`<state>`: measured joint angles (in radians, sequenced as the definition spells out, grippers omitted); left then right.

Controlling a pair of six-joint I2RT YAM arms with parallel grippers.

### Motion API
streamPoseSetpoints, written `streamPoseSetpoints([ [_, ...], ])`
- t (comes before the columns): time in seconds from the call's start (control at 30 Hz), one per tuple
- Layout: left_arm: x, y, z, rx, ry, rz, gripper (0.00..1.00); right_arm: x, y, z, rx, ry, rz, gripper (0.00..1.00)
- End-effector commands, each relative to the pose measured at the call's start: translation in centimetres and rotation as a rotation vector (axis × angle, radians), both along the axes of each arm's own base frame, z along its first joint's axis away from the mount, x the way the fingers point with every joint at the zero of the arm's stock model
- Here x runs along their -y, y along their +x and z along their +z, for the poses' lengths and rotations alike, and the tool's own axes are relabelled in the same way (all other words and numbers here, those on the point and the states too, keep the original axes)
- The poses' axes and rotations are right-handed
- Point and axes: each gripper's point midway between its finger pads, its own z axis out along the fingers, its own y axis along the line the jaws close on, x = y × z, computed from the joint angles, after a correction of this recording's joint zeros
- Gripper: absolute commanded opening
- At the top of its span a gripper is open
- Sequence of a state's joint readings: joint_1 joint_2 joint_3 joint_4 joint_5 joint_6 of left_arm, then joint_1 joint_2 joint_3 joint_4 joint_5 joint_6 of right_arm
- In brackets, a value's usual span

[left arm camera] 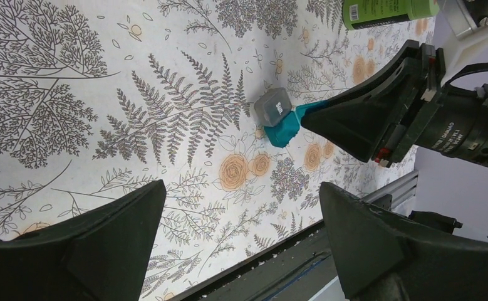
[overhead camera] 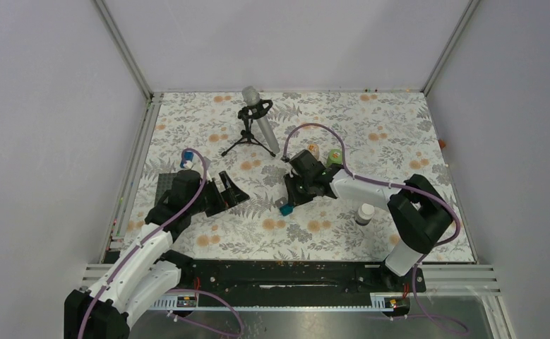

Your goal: Sort the pills into containers

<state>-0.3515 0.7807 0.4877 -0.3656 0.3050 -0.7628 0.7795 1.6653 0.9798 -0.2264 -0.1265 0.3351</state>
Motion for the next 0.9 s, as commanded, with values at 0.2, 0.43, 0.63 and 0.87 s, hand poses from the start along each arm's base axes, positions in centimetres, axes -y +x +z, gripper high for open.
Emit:
streamPoseSetpoints([
  [0.2, -0.3, 1.2, 3.0, 0.099, 0.024, -0.002, 0.95, 1.0, 1.8, 7.8, 0.136, 0.035, -0.078, 0.69],
  [0.43, -0.5, 1.1, 3.8, 0.133, 0.029, -0.006, 0.96, 5.6, 2.9, 12.3, 0.272, -0.069, -0.25, 0.82],
  [0.63, -0.3, 0.8, 5.0, 0.188, 0.022, -0.037, 0.98, 12.7, 3.0, 14.2, 0.361, -0.243, -0.491, 0.82],
  [0.87, -0.5, 0.6, 6.1, 0.241, 0.024, -0.045, 0.98, 20.0, 0.3, 13.4, 0.284, -0.343, -0.766, 0.91],
])
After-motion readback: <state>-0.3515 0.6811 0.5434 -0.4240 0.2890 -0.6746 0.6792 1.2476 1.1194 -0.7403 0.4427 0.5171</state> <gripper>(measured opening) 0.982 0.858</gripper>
